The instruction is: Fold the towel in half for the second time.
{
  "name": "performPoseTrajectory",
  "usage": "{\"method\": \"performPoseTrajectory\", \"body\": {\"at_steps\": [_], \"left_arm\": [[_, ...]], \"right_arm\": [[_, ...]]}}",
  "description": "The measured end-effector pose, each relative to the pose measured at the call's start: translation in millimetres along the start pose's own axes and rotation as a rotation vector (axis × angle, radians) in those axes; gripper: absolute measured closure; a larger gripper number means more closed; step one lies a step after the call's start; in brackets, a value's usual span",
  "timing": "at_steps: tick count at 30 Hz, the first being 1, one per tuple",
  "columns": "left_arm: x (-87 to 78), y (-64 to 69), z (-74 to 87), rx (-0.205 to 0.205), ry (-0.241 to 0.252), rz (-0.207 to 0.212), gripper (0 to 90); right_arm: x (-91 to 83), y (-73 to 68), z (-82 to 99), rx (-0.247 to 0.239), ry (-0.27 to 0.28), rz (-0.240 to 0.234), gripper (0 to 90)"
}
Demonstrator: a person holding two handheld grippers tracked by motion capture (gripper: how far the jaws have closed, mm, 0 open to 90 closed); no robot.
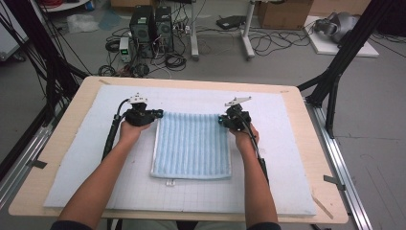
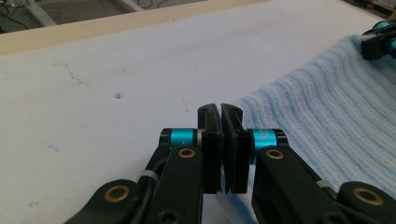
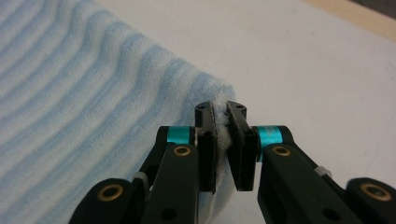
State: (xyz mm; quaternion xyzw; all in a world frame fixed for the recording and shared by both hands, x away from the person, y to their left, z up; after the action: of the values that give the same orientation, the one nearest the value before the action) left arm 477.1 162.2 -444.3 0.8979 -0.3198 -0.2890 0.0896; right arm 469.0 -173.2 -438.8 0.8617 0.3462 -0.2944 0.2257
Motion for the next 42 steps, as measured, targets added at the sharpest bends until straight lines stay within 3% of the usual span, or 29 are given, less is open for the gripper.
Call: {"method": "performPoseTrajectory", "body": {"at_steps": [5,14,19,22,31,38,40,42], "left_arm": [[-7.1,3.3,-3.2,-0.005,0.007,0.038,86.5],[-23.2,19.1,-6.3,0.002,0.035,0.094,86.4],[-29.8,26.7,-2.0,-0.011,-0.006,0.119,86.4],[-35.7,33.9,-0.5,-0.002,0.020,0.141,86.4],[-57.0,42.8,14.1,0.002,0.052,0.172,86.3],[-73.9,49.5,31.5,0.012,0.053,0.189,86.3],[-78.2,52.2,37.4,0.019,0.051,0.197,86.3],[-82.5,54.1,42.4,0.022,0.052,0.205,86.3]], "right_arm": [[-3.9,0.3,-3.1,-0.011,0.009,-0.009,83.0],[-29.7,-4.9,-8.2,-0.038,0.083,-0.047,82.7],[-41.3,-11.3,-5.5,-0.045,0.113,-0.066,82.7],[-46.6,-17.3,-1.9,-0.052,0.122,-0.074,82.6],[-66.3,-30.2,5.1,-0.057,0.148,-0.085,82.2],[-78.4,-50.1,18.7,-0.060,0.155,-0.087,81.7],[-81.1,-55.3,21.4,-0.067,0.132,-0.090,81.1],[-85.7,-61.0,24.4,-0.075,0.151,-0.081,81.2]]}}
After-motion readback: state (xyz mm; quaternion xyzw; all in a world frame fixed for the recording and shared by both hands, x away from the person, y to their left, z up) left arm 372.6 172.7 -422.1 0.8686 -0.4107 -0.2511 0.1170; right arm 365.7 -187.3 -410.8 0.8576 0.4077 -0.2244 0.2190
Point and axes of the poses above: each handheld gripper's, and its own axes: x roughly forward along the jaws, z roughly out of its underside, y roughly to its right, the point moved 3 cm from there along x, roughly forward along the jaws, and after that the axes turned 13 degrees about -x, right-handed, at the moved point
